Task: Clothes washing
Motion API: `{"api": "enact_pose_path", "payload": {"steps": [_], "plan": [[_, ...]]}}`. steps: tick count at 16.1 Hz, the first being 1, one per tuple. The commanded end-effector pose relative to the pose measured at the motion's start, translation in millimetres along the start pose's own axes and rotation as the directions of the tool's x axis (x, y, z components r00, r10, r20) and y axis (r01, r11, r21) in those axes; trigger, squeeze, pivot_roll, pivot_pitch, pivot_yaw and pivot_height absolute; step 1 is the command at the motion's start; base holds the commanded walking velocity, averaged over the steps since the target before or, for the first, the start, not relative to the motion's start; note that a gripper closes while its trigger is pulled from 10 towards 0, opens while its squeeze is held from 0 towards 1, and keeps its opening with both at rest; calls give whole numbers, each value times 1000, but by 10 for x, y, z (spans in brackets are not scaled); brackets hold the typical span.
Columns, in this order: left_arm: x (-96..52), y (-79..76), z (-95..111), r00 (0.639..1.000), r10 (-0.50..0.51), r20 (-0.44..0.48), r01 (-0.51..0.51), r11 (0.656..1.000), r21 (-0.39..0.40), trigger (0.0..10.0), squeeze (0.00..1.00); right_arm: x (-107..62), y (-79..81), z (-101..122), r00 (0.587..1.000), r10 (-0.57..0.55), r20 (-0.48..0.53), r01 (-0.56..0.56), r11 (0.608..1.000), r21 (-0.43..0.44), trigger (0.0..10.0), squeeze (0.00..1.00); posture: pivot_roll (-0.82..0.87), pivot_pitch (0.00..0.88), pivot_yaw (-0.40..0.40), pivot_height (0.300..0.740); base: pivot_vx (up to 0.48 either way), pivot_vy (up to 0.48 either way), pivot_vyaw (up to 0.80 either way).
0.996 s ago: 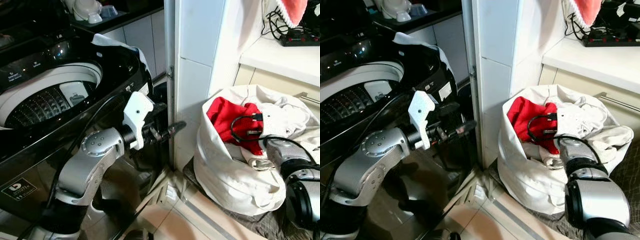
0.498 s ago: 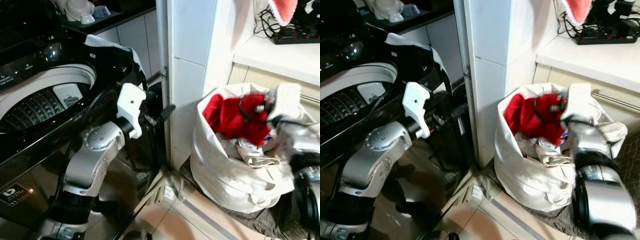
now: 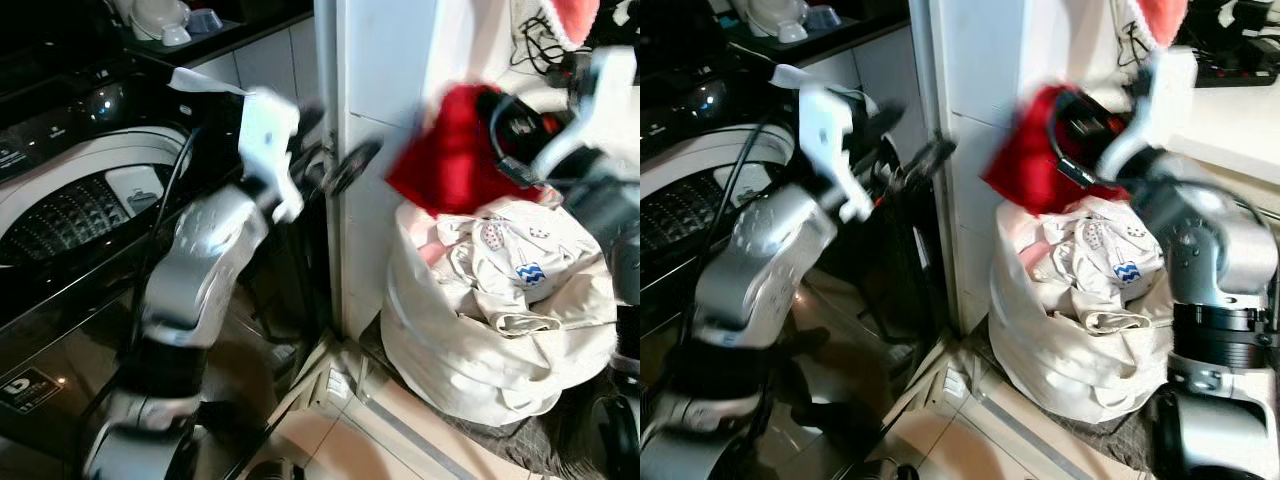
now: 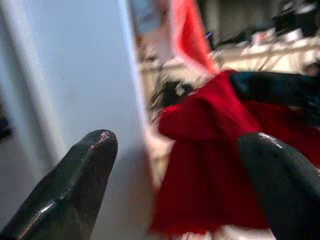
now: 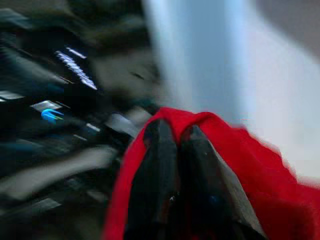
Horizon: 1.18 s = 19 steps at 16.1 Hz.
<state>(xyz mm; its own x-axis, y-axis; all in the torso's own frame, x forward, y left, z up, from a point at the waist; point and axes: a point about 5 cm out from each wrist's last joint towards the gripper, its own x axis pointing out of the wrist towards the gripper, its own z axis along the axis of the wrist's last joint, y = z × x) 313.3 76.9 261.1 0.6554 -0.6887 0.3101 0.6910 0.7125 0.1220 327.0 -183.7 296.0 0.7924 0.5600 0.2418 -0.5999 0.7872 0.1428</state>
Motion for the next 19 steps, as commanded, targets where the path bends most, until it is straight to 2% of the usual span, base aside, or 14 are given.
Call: {"api": "enact_pose_path", "payload": {"steps": [1,2,4,8,9,10,11,12,19], "plan": [[10,-33,77,998,-42,38,42,999,-1,10000,1000,56,248,155,988,149,51,-151,988,40,0,0,10,0,94,740,0,0,0],[19,-48,84,998,-52,43,52,999,0,10000,1000,57,287,163,984,170,53,-173,983,55,0,0,10,0,94,740,0,0,0],[48,-148,57,993,-113,43,114,993,-18,10000,1000,66,483,160,959,278,60,-284,950,129,0,0,15,0,82,740,0,0,0],[48,-210,9,989,-143,36,144,989,-35,10000,1000,90,684,96,930,365,38,-365,913,183,0,0,18,0,79,740,0,0,0],[49,-217,-21,989,-144,30,145,989,-31,10000,651,90,717,86,924,380,35,-379,904,196,0,0,19,0,77,740,0,0,0],[51,-217,-31,989,-142,28,143,989,-30,10000,651,90,729,82,922,386,33,-384,901,200,0,0,19,0,77,740,0,0,0],[60,-204,-47,993,-120,22,121,992,-35,8745,341,87,743,81,920,391,30,-388,898,205,0,0,19,0,77,740,0,0,0],[66,-187,-57,994,-106,17,106,993,-49,0,0,83,748,81,920,392,29,-389,897,209,0,0,16,0,80,740,0,0,0],[32,-105,-89,998,-59,8,59,997,-55,0,0,69,761,53,924,383,12,-376,900,221,0,0,14,0,85,740,0,0,0]]}}
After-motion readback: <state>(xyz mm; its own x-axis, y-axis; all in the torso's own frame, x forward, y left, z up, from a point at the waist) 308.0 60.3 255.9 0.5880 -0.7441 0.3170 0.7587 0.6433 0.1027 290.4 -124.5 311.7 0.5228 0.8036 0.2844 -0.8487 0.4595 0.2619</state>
